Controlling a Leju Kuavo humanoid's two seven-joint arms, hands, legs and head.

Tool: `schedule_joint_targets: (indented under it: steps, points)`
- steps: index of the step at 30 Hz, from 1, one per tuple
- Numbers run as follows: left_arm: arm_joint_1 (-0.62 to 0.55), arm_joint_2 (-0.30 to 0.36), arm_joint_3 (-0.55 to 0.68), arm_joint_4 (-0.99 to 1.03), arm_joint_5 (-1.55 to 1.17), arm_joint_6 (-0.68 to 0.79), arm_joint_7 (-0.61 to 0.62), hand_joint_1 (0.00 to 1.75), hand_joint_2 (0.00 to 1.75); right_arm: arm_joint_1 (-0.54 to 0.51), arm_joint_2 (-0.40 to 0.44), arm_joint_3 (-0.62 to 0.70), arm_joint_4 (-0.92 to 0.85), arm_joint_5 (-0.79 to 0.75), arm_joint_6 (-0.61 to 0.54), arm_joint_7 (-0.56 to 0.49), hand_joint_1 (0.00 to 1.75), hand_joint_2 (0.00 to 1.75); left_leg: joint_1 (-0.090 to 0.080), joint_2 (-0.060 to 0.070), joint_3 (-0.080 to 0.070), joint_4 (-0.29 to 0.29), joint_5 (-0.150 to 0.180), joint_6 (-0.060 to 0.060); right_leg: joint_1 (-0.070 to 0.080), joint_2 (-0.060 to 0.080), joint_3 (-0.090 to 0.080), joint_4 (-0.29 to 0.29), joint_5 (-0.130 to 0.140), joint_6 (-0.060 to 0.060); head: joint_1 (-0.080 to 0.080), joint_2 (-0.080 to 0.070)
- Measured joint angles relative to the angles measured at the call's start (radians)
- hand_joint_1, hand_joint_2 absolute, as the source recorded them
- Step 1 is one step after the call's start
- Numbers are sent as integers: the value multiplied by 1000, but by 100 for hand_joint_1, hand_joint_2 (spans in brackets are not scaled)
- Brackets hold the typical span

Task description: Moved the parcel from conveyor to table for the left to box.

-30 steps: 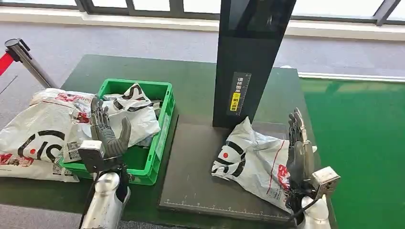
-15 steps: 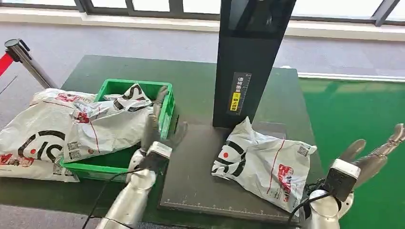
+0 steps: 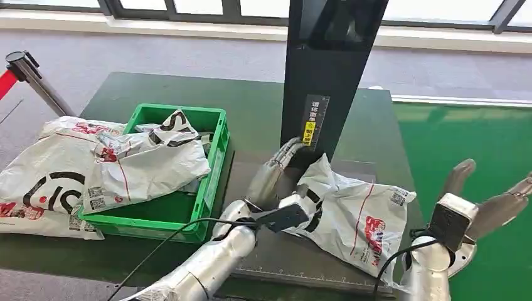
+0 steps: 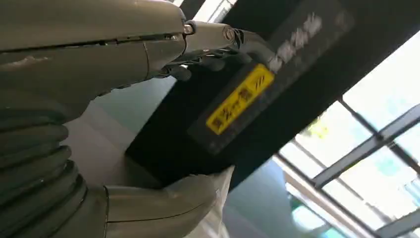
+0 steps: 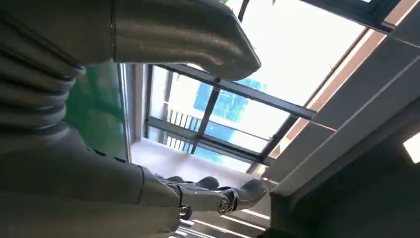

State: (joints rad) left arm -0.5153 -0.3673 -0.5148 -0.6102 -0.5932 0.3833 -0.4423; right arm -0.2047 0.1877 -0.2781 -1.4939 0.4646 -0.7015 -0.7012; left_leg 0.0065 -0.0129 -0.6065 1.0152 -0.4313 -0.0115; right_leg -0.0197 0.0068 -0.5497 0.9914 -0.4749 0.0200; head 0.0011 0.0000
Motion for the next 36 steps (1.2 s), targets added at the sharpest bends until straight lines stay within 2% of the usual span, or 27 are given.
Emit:
schedule_joint_targets:
  steps: [3,7,16,17,18,25,36]
  points:
    - [-20,-1,-83,74,11,1,85,0,175,-15,9,-13,7,3,0,0,0,175,0,0,0,0,0,0,0,0,0,0,0,0,0,0]
    - [-18,-3,-250,155,-14,-17,273,0,175,-34,16,-21,20,2,0,0,0,175,0,0,0,0,0,0,0,0,0,0,0,0,0,0]
    - [-29,1,-394,238,-19,-36,320,0,175,-41,23,-26,32,3,0,0,0,175,0,0,0,0,0,0,0,0,0,0,0,0,0,0]
    - [-29,1,-405,246,-19,-44,326,75,175,-41,23,-30,32,2,0,0,0,175,0,-1,0,0,0,0,0,0,0,0,0,0,0,0]
    - [-30,1,-415,255,-19,-58,334,175,175,-41,23,-34,32,-5,0,0,0,175,0,-1,0,0,0,0,0,0,0,0,0,0,0,0]
    - [-53,1,-495,294,-50,-114,391,175,175,-46,23,-38,41,-19,0,0,0,175,0,-4,2,0,0,0,0,-3,4,0,-1,0,0,0]
    - [-79,-4,-563,315,-102,-94,451,175,175,-47,23,-38,57,-26,0,0,0,175,0,-4,8,0,0,0,0,-3,10,0,-1,0,0,0]
